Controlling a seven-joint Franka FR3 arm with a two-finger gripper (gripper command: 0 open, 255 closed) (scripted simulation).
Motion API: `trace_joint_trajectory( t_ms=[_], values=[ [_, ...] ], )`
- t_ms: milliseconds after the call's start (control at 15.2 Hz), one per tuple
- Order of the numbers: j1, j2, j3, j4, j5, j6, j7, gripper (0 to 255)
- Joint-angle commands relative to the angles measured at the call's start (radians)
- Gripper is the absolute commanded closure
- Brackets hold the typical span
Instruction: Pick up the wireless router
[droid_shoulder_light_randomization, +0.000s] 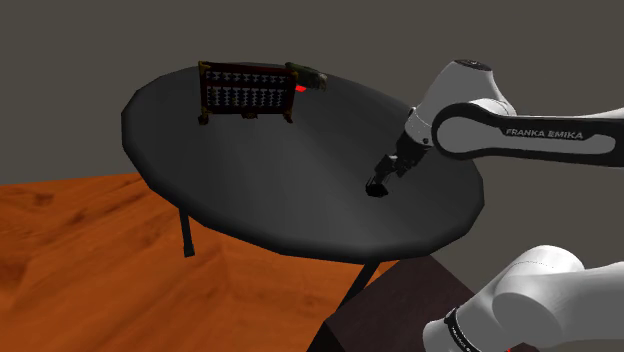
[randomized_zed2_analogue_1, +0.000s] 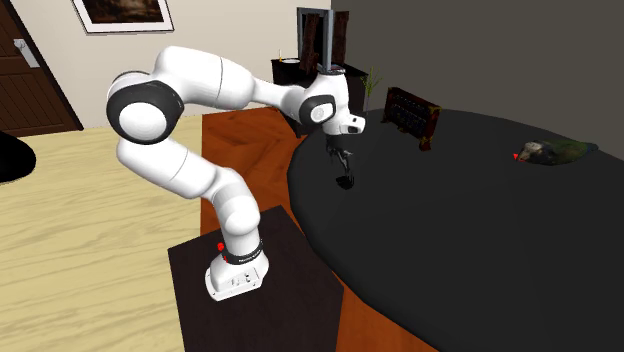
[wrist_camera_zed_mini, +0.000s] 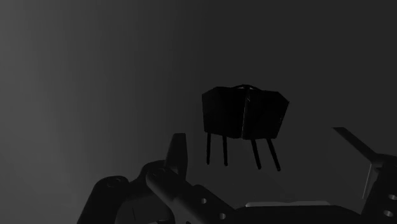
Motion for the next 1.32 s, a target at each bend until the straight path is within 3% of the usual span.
trace_joint_trajectory(
  t_ms=[0, 660, 726, 1254],
  values=[
    [-0.01, 0.057, -0.008, -0.013, 0.006, 0.135, 0.016, 0],
    [-0.014, 0.122, -0.008, -0.085, 0.004, 0.286, 0.024, 0],
    [-0.013, 0.122, -0.007, -0.086, 0.004, 0.287, 0.025, 255],
    [-0.014, 0.125, -0.008, -0.085, 0.004, 0.288, 0.024, 255]
  ],
)
